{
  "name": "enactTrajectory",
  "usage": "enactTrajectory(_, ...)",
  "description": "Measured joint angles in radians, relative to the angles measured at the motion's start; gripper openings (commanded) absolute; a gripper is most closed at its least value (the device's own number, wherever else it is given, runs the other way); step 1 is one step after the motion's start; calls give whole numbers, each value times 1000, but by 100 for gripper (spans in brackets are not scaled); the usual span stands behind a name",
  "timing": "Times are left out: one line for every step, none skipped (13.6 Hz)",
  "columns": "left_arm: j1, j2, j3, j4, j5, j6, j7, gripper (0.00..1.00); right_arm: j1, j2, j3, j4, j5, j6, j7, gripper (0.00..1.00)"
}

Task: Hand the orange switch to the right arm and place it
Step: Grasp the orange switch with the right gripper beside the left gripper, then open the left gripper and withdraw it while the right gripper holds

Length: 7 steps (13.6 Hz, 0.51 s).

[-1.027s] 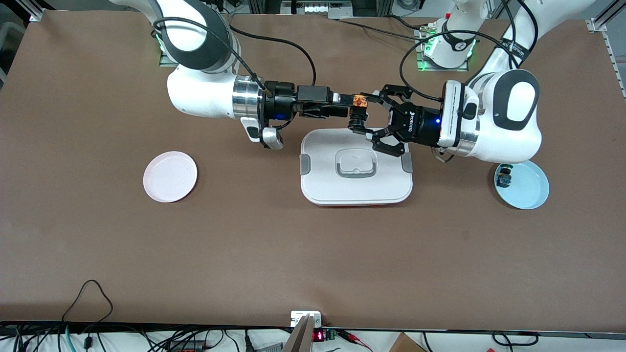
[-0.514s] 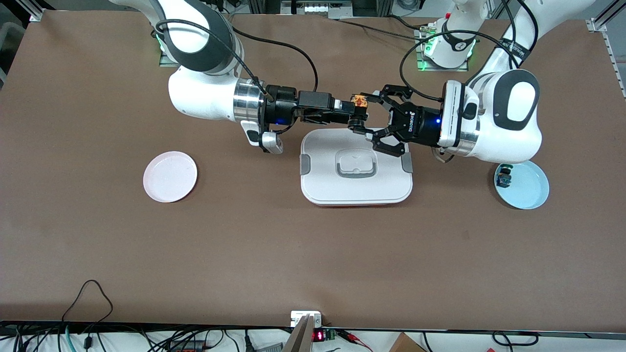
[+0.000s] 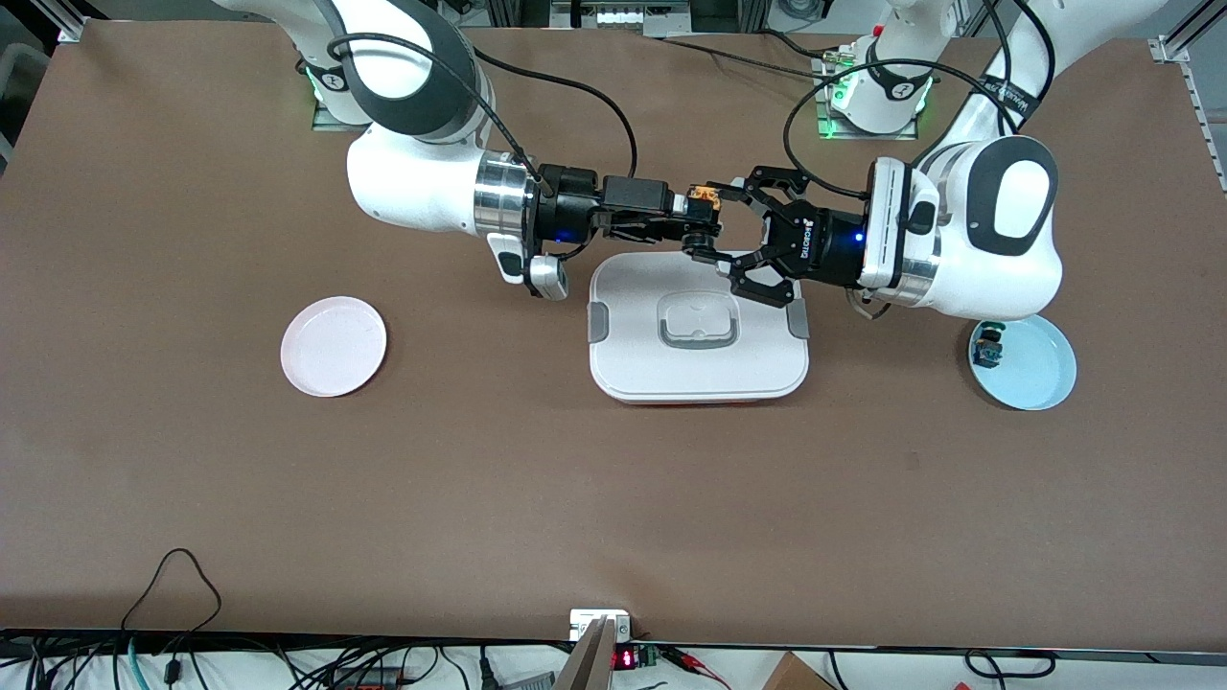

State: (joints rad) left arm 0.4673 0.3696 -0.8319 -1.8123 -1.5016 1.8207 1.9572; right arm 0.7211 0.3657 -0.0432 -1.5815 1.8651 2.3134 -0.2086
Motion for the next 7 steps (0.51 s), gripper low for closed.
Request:
enactTrajectory(0,0,0,0,0,0,0,0,2,1,0,0,1,0,-2,30)
enactTrajectory(0,0,0,0,0,0,0,0,4,2,0,0,3,0,-2,19)
enactTrajectory(0,0,0,0,0,0,0,0,6,2,0,1,4,0,-2,13)
enactTrajectory(0,0,0,-1,0,0,0,0,8,2,0,4,8,0,-2,9)
enactTrajectory(2,0,0,-1,-2,-3,-8,1,10,2,0,7,8,4,-12,9)
enactTrajectory(3,0,0,-1,-2,-5,-8,1,12,2,0,8,8,7,-14,9)
enactTrajectory(3,0,0,-1,-2,-5,-8,1,12,2,0,8,8,9,-15,9)
